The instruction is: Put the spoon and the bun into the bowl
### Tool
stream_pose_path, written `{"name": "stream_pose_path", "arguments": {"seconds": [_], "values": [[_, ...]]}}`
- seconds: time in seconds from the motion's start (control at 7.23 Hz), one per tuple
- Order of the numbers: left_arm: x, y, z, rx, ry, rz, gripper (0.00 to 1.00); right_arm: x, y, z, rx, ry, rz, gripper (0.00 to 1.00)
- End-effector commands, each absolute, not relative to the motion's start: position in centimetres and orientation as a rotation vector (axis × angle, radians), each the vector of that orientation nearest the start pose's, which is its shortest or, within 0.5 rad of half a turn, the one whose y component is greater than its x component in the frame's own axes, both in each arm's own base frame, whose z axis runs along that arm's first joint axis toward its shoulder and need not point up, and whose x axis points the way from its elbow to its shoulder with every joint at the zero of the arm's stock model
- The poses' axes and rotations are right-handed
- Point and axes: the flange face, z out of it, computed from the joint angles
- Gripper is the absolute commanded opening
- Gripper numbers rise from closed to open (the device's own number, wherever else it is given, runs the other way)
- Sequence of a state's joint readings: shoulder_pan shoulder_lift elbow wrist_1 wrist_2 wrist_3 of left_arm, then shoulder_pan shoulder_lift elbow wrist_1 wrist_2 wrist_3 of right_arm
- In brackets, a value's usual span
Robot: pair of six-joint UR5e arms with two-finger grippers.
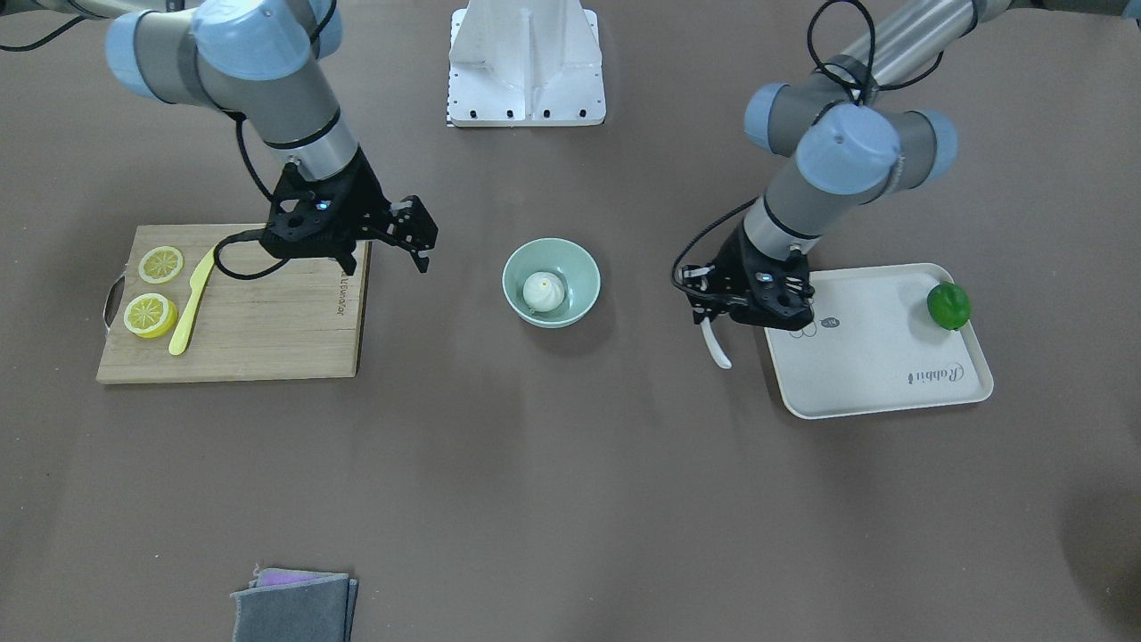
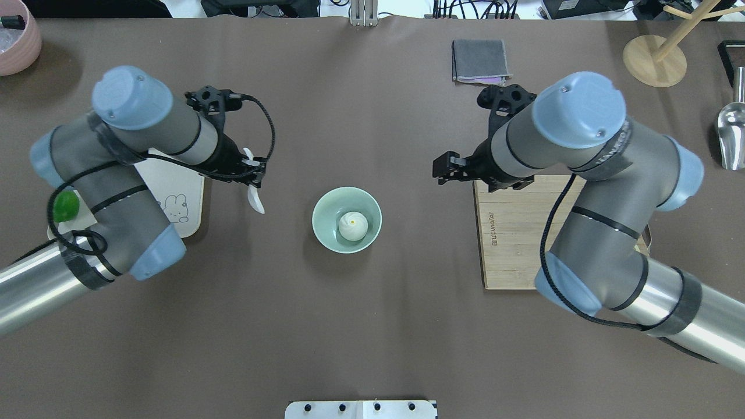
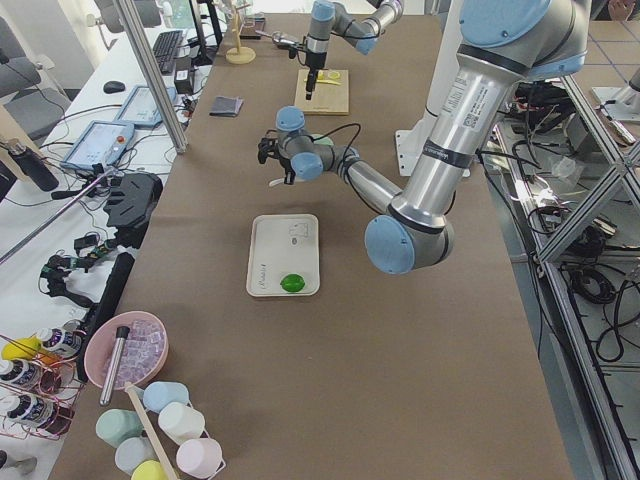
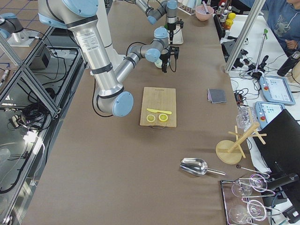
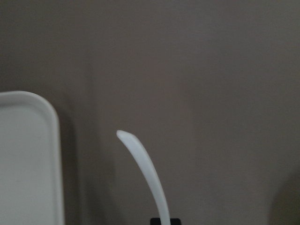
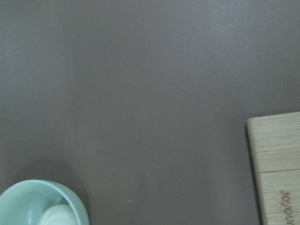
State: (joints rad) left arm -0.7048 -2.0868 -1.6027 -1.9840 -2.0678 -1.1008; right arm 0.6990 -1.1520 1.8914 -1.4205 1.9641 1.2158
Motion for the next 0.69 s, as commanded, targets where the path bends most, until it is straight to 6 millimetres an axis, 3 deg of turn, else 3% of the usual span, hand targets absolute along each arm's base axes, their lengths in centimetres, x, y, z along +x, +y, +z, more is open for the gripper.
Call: {"name": "stream_pose_path", "arguments": {"seconds": [0.0, 0.14, 0.28, 0.41, 0.55], "values": [[53.8, -46.6, 23.3, 0.176, 1.063, 0.016, 0.00, -33.2, -47.1, 31.5, 0.134, -0.906, 0.061, 1.00], [55.5, -46.7, 21.9, 0.178, 1.066, 0.016, 0.00, -32.1, -47.5, 32.8, 0.139, -0.886, 0.058, 1.00], [56.0, -46.2, 21.7, 0.178, 1.071, 0.025, 0.00, -31.4, -47.4, 33.0, 0.142, -0.886, 0.063, 1.00], [56.0, -46.0, 21.7, 0.180, 1.072, 0.030, 0.96, -30.9, -47.0, 32.9, 0.146, -0.889, 0.065, 1.00], [55.5, -45.8, 21.0, 0.190, 1.085, 0.034, 0.98, -30.6, -46.8, 33.2, 0.145, -0.885, 0.068, 1.00]]}}
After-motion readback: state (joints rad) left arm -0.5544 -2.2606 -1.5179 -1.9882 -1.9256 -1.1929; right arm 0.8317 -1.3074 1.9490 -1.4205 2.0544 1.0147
